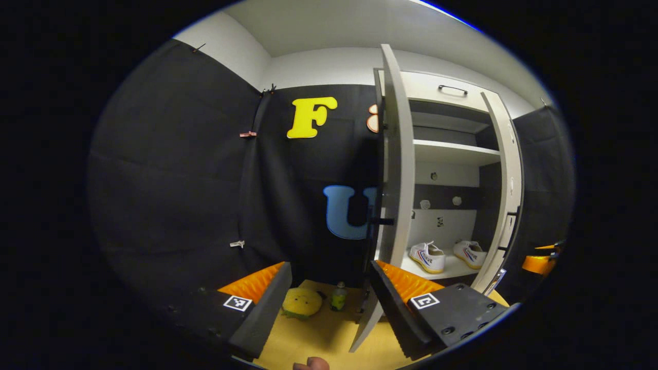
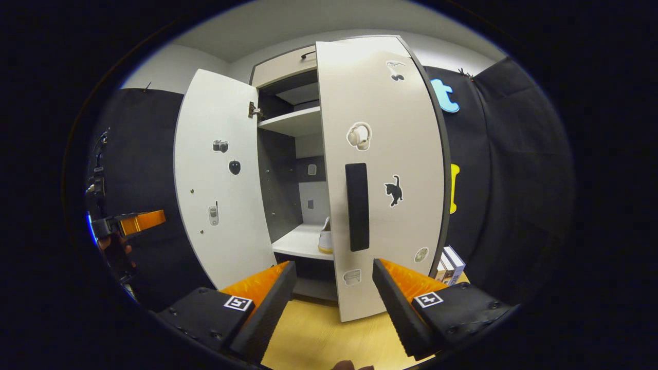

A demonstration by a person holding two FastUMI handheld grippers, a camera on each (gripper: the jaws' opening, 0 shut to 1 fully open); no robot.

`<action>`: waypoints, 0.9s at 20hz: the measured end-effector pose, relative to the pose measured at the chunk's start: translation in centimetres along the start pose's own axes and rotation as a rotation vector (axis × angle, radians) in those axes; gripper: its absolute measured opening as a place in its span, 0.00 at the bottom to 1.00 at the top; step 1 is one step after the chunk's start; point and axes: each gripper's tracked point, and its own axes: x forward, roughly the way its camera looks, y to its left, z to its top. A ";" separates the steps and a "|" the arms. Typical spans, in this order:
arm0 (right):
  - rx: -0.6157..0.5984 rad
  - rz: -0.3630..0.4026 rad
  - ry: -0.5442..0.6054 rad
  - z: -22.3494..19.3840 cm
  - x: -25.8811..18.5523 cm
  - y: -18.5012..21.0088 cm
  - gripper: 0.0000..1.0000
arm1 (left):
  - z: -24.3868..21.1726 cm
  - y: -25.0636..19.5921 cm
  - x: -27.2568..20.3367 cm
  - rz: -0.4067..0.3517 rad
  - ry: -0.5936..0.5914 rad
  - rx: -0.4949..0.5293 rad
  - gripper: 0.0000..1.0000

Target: Grab one shoe with the right hand and put it into the shoe cabinet, grab the other shoe with the left hand and put it into the shoe cabinet; then close the right door with the right hand and the left door with the left hand.

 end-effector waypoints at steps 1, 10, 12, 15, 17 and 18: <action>-0.001 -0.002 -0.004 0.3 -0.3 -0.1 0.98 | 0.1 0.4 0.9 0.005 -0.007 -0.008 0.94; 0.003 -0.073 -0.039 2.0 -2.8 -3.8 0.98 | -1.2 0.0 6.3 0.016 0.020 0.053 0.93; 0.012 -0.096 -0.039 2.0 -3.3 -5.2 0.98 | -1.2 -0.4 6.1 0.037 0.014 0.065 0.92; 0.016 -0.117 -0.034 1.8 -3.8 -6.5 0.98 | -1.4 -2.0 5.7 0.017 0.012 0.049 0.93; 0.022 -0.119 -0.033 2.0 -3.9 -6.9 0.98 | -1.4 -3.4 5.5 -0.006 0.016 0.063 0.93; 0.026 -0.115 -0.033 2.0 -3.8 -6.9 0.98 | -1.3 -4.0 5.3 -0.012 0.016 0.069 0.93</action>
